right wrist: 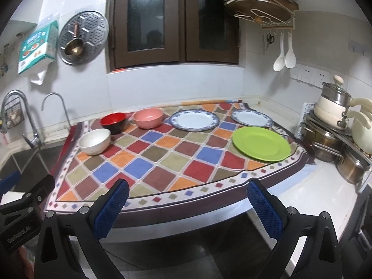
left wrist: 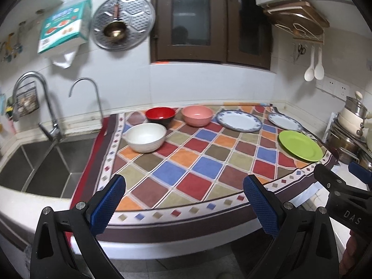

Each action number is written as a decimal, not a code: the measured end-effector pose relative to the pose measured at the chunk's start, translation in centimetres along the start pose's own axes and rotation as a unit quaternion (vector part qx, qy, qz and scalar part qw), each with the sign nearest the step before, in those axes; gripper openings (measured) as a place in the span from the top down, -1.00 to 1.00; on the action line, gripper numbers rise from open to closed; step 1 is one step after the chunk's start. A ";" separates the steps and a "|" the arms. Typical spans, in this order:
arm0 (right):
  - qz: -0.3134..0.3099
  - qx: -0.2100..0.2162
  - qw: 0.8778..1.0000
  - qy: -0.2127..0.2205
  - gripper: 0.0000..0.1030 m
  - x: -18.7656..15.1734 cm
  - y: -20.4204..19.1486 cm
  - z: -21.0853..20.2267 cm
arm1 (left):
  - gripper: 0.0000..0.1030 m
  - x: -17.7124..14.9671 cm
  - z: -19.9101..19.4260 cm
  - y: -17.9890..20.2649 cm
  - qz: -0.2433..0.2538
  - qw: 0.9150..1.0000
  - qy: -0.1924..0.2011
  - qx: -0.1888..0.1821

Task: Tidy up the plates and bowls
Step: 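Move both tools to the lime-green plate rim and close on it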

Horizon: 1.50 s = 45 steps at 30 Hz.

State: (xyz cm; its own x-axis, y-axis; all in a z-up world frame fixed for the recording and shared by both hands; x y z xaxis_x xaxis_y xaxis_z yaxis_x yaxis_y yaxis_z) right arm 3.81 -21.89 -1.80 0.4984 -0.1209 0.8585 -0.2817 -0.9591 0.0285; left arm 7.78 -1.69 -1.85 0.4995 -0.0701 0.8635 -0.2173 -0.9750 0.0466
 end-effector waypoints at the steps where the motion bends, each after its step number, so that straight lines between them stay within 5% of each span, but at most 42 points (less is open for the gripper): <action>1: 0.002 -0.007 1.000 -0.001 -0.99 0.2 0.5 0.4 | -1.00 0.5 0.7 0.6 0.002 1.000 0.000 -0.006; 23: 0.048 -0.108 0.993 -0.002 -0.98 7.1 13.7 14.1 | -0.99 9.1 17.3 16.1 0.077 0.992 -0.027 -0.093; 45: 0.109 -0.172 0.975 -0.087 -0.57 6.4 28.0 28.5 | -0.60 8.2 33.9 29.6 0.124 0.968 -0.148 -0.158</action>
State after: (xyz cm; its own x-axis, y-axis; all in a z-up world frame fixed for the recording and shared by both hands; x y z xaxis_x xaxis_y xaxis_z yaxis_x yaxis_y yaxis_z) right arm 22.46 -56.82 -10.09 0.5186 -0.3820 0.7649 -0.6400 -0.7667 0.0511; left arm 33.87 -38.27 -10.43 0.6065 -0.3973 0.6888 -0.5842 -0.8102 0.0471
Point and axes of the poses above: each gripper's, at about its wrist camera, not at the fingertips, and z roughly the way its jaws point, y to its right, x to its top, the point moved 4 cm from there along z, roughly the way its jaws point, and after that the axes turned 4 degrees about -x, right-handed, at the moved point
